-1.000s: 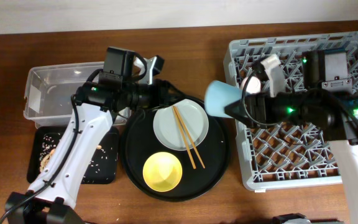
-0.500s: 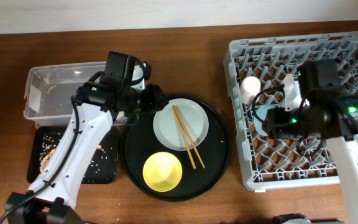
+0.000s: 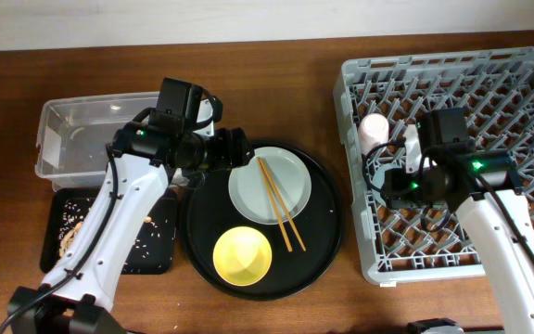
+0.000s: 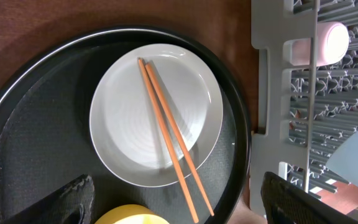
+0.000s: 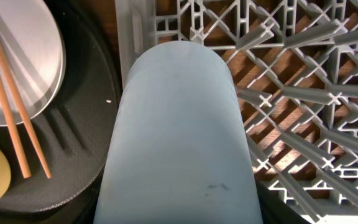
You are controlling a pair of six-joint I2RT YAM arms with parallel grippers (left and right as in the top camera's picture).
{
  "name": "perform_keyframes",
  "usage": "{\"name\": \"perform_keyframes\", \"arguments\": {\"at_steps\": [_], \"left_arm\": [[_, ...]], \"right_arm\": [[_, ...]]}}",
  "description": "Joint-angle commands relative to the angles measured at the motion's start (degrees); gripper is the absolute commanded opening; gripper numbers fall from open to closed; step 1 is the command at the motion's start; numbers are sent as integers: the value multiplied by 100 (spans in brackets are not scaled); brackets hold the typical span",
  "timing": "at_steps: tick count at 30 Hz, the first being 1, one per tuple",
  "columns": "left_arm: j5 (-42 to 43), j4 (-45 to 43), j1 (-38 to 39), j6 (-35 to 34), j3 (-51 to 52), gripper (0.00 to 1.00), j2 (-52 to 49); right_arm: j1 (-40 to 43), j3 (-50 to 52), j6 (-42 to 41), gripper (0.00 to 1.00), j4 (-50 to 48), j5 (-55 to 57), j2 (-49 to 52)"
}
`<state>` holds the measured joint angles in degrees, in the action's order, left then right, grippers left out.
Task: Sort waste into correct bins and load items into the dishwasher rack
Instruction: 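Carry the blue cup into the rack beside the pink cup and release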
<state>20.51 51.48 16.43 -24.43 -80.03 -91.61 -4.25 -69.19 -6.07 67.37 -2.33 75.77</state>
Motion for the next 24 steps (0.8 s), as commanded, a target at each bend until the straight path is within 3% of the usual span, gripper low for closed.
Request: {"name": "perform_keyframes", "arguments": {"at_steps": [1, 11, 14, 17, 18, 22, 24], "left_arm": [[-46, 31, 7, 55, 22, 85, 13], [-44, 26, 7, 55, 22, 85, 13], [-79, 26, 7, 55, 22, 85, 13], [-289, 35, 7, 55, 22, 85, 13], [-299, 44, 2, 55, 22, 85, 13], [-304, 35, 0, 55, 22, 85, 13], [-481, 17, -11, 52, 22, 85, 15]], "right_arm": [[26, 52, -48, 49, -59, 249, 98], [26, 52, -157, 50, -83, 286, 728], [26, 52, -157, 63, -107, 284, 793], [26, 17, -155, 84, -96, 284, 787], [26, -22, -155, 88, -68, 284, 787], [17, -374, -151, 89, 221, 122, 787], [13, -686, -52, 88, 483, -468, 787]]}}
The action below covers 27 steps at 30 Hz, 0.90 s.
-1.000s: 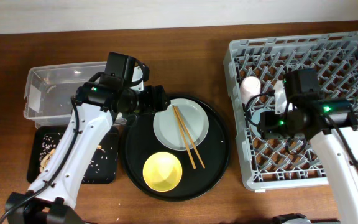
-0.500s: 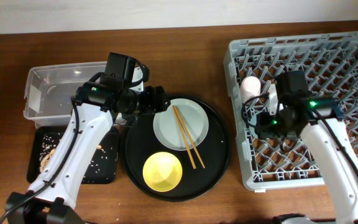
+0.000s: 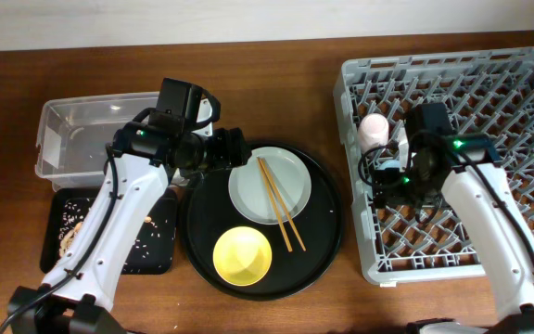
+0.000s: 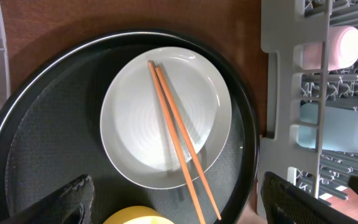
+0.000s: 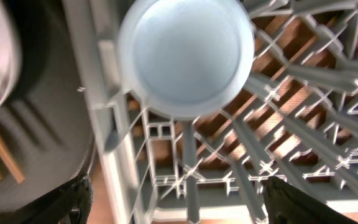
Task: Sort waste into correct bins and load items into the dishwasher rack
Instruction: 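Carry the blue cup into the rack beside the pink cup and release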
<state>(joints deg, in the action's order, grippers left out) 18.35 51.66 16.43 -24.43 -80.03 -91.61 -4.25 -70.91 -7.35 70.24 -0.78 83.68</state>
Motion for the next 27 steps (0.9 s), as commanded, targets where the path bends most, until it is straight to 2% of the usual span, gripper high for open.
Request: {"name": "perform_keyframes", "arguments": {"at_steps": [1, 3, 7, 8, 9, 10, 12, 13, 15, 16, 19, 24, 25, 27], "left_arm": [[-378, 2, -35, 50, 20, 85, 15], [-444, 13, -166, 50, 20, 85, 15], [-424, 155, -638, 50, 20, 85, 52], [-422, 229, -798, 50, 20, 85, 68], [-420, 310, -925, 50, 20, 84, 70], [-422, 398, -1032, 52, 22, 80, 68], [-426, 564, -1161, 57, 22, 70, 68], [-426, 658, -1224, 98, 22, 63, 68], [-431, 723, -1272, 232, 22, 50, 68], [-448, 761, -1276, 273, 22, 46, 68], [-527, 804, -1274, 352, 22, 46, 68], [-876, 798, -1274, 350, 22, 48, 68], [-876, 800, -1276, 350, 22, 52, 68], [-879, 804, -1274, 350, 22, 53, 68]], "right_arm": [[13, -632, 216, 88, 313, -1038, -7], [-17, -785, 529, 88, 533, -1631, -13], [-142, -802, 540, 88, 693, -1624, -33], [-153, -802, 538, 87, 616, -1445, -33], [-144, -802, 533, 80, 509, -1246, -33], [-133, -802, 501, 65, 380, -1110, -33], [-133, -802, 490, 18, 79, -1012, -31], [-136, -802, 490, 4, -118, -986, -31], [-136, -802, 380, 4, -369, -654, 0], [-136, -798, 184, 4, -415, -262, 33], [-136, -732, -68, 4, -411, 380, 170], [-136, -520, -70, 4, -520, 407, 629], [-136, -518, -72, 4, -518, 407, 767], [-136, -514, -142, 4, -507, 404, 1023]]}}
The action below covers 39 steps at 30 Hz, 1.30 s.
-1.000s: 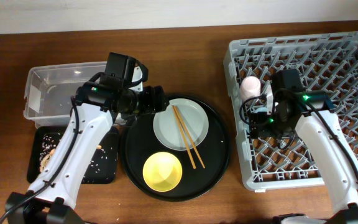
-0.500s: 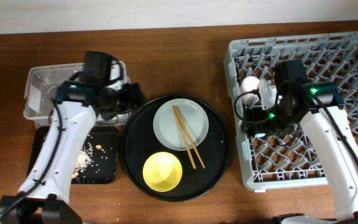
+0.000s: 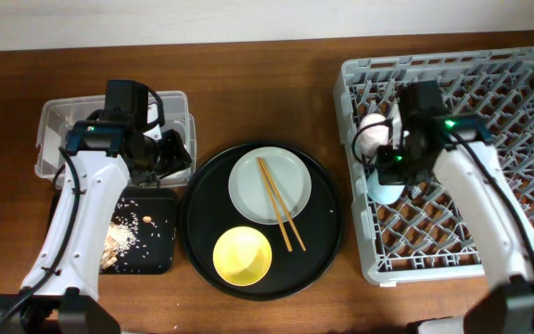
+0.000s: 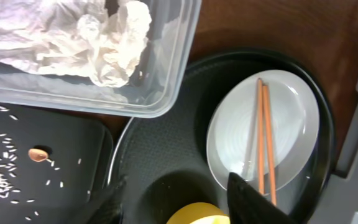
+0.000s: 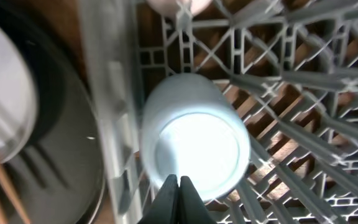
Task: Sort waste into correct bins and load items into the dishwasher rack
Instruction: 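Carry the blue cup into the rack beside the pink cup and release, then move the right gripper to the chopsticks on the white plate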
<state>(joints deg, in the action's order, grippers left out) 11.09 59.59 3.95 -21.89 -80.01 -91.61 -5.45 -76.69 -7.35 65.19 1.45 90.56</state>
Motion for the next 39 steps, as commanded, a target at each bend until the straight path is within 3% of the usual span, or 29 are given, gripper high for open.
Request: {"name": "perform_keyframes", "arguments": {"at_steps": [1, 5, 17, 30, 36, 39], "left_arm": [[-153, 11, -28, 98, 20, 53, 68], [-153, 9, -26, 98, 20, 53, 68], [-409, 28, -37, 98, 20, 57, 68], [-643, 7, -37, 96, 20, 59, 68], [-643, -17, -39, 96, -81, 70, 70], [-643, -17, -90, 96, -313, 74, 74]], "right_arm": [[-15, 63, -203, 4, 11, 184, 483], [-15, 63, -219, 4, 87, 181, 846], [-9, -713, -216, 4, 535, 186, 638], [-11, 511, -284, 4, -411, 184, 660], [-66, -654, -236, 5, 601, 2, 516], [-337, -1478, -39, 10, 1231, -361, 380]]}}
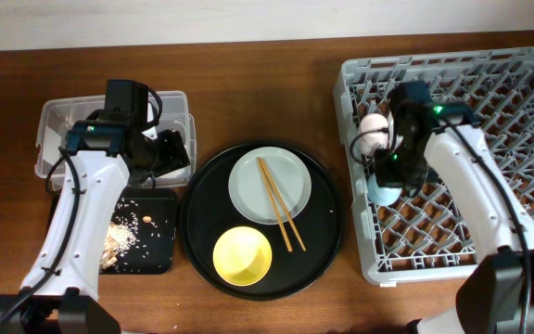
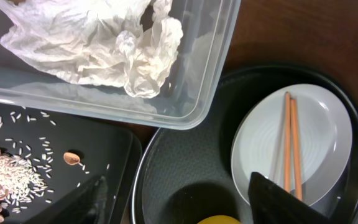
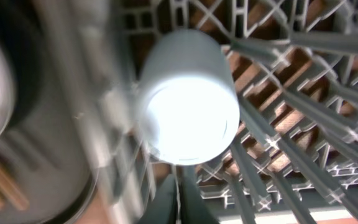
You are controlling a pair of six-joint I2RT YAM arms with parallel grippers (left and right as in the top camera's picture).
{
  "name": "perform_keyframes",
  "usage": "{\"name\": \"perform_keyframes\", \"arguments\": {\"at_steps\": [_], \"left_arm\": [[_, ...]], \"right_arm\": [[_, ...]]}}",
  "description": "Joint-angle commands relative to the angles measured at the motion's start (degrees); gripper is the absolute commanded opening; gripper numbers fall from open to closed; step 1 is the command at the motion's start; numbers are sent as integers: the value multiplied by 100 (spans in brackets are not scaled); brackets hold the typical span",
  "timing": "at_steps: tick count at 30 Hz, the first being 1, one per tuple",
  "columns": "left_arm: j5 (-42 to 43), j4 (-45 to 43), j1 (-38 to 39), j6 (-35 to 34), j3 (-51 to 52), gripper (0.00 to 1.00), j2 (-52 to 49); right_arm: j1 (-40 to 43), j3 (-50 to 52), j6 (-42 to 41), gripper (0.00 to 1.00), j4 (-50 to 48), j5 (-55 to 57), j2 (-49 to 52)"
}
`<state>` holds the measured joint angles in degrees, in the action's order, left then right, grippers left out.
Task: Sort waste into correct bins and load items into the dishwasher rack
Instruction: 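Move the right gripper to the chopsticks on the white plate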
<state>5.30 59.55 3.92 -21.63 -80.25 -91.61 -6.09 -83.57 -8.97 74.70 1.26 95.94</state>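
Note:
A light blue cup point(image 3: 188, 99) lies in the grey dishwasher rack point(image 1: 527, 65) at its left edge, below a pink cup point(image 1: 374, 125). My right gripper point(image 3: 178, 199) is shut and empty just beside the blue cup's mouth. My left gripper point(image 2: 179, 205) hangs open and empty over the gap between the clear bin point(image 2: 219, 56) and the round black tray point(image 1: 327, 241). On that tray are a white plate point(image 1: 269, 188) with two chopsticks point(image 1: 281, 218) across it and a yellow bowl point(image 1: 242, 255).
Crumpled white tissue point(image 2: 92, 43) lies in the clear bin. A flat black bin point(image 2: 17, 174) below it holds rice and food scraps. The brown table point(image 1: 267, 93) shows between bins, tray and rack.
My left gripper has stayed by the clear bin's corner and its jaws stand wider apart. My right gripper is still shut beside the blue cup, shifted slightly; the cup stays in the rack.
First my right gripper held the blue cup over the rack's left edge while the left hung open over the plate. Then the cup lay in the rack with the right gripper open. Later the left arm was over by the clear bin and the right gripper shut, as now.

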Motion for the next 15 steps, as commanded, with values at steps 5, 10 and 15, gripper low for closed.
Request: {"name": "perform_keyframes", "arguments": {"at_steps": [5, 10, 15], "left_arm": [[-66, -39, -570, 70, -608, 99, 79], [-63, -31, -876, 70, -605, 99, 70], [-63, -31, -874, 70, -605, 99, 70]], "right_arm": [[-1180, -1213, 133, 21, 612, -855, -304], [-2264, -953, 133, 99, 125, -1123, -278], [-2817, -669, -203, 99, -522, -1128, -267]]}}
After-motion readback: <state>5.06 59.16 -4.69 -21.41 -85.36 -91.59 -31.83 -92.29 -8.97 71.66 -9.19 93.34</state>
